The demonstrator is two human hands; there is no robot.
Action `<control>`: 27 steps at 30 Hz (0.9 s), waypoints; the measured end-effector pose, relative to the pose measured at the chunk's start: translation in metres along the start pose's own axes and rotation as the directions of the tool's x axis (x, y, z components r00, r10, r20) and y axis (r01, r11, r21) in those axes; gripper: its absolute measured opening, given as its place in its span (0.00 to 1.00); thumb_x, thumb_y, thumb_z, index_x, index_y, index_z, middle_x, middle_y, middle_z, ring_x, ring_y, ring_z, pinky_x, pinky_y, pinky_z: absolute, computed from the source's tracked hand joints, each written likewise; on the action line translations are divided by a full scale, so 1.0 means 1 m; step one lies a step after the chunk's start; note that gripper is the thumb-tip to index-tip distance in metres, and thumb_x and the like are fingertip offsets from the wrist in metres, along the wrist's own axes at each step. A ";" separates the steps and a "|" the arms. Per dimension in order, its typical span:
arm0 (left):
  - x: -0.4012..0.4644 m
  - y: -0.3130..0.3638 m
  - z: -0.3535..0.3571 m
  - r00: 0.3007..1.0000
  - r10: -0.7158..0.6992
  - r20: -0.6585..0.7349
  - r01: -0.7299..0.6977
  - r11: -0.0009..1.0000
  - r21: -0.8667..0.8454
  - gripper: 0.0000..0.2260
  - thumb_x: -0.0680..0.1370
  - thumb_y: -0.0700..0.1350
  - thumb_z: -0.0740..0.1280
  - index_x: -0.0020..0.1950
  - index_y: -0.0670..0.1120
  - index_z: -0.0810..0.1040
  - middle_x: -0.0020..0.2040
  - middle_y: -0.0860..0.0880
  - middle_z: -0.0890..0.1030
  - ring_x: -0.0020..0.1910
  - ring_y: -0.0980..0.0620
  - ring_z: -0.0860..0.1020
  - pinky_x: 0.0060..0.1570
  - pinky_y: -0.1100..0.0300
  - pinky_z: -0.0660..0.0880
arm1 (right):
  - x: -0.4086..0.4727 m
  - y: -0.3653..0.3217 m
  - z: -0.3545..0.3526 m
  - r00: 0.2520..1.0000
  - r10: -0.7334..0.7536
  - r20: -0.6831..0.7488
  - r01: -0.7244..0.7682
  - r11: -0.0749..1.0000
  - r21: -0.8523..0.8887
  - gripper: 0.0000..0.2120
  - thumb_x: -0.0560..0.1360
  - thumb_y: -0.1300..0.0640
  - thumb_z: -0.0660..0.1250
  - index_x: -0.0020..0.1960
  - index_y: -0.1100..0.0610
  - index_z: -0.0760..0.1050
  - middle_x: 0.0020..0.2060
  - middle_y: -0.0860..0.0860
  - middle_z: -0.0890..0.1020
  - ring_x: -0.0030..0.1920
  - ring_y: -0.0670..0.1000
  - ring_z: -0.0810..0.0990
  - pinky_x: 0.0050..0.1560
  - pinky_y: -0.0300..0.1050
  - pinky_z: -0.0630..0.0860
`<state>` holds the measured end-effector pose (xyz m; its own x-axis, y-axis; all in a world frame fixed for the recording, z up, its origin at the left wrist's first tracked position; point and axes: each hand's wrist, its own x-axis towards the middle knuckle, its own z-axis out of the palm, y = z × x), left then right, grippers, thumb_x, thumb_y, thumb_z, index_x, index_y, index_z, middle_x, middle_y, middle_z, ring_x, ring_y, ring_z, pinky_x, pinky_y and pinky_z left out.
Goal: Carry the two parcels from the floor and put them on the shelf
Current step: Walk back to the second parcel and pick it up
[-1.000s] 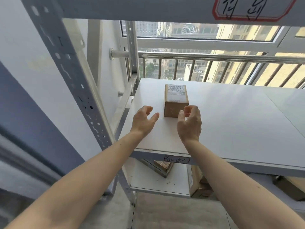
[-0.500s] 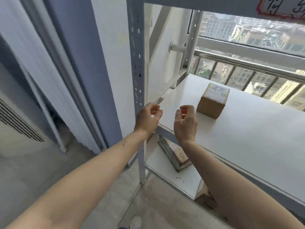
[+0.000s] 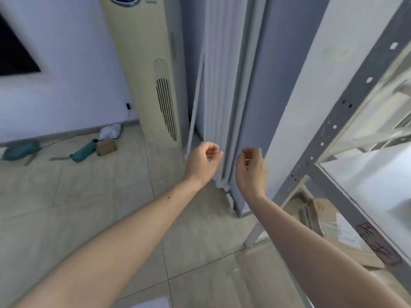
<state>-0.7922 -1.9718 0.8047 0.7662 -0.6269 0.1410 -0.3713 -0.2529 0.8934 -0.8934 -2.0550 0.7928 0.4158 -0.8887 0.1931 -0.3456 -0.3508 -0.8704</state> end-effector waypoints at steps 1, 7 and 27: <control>-0.003 -0.011 -0.020 0.999 -0.020 -0.043 0.020 1.000 0.011 0.07 0.78 0.44 0.68 0.54 0.44 0.79 0.46 0.51 0.80 0.46 0.55 0.78 0.47 0.67 0.75 | -0.006 -0.011 0.018 0.999 -0.017 0.042 0.016 1.000 0.011 0.06 0.80 0.56 0.59 0.55 0.56 0.72 0.49 0.52 0.82 0.49 0.54 0.79 0.50 0.50 0.75; -0.035 -0.070 -0.145 0.942 -0.139 -0.305 0.161 0.986 0.048 0.08 0.78 0.43 0.68 0.54 0.41 0.80 0.45 0.50 0.80 0.43 0.54 0.77 0.39 0.78 0.69 | -0.062 -0.074 0.130 0.947 -0.144 0.285 0.125 0.988 0.086 0.08 0.80 0.57 0.60 0.57 0.57 0.71 0.51 0.54 0.82 0.51 0.56 0.80 0.52 0.54 0.77; -0.214 -0.234 -0.493 0.407 -0.382 -0.830 0.461 0.870 -0.174 0.08 0.77 0.40 0.69 0.56 0.40 0.80 0.46 0.50 0.81 0.41 0.57 0.78 0.39 0.79 0.70 | -0.327 -0.258 0.411 0.446 -0.412 0.794 0.240 0.910 0.337 0.08 0.79 0.51 0.58 0.57 0.51 0.69 0.45 0.45 0.78 0.48 0.57 0.83 0.52 0.57 0.79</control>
<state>-0.6104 -1.4154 0.7762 0.8888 0.4528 0.0704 0.1217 -0.3812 0.9164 -0.5944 -1.5525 0.7685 0.9962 -0.0175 0.0849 0.0689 -0.4334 -0.8986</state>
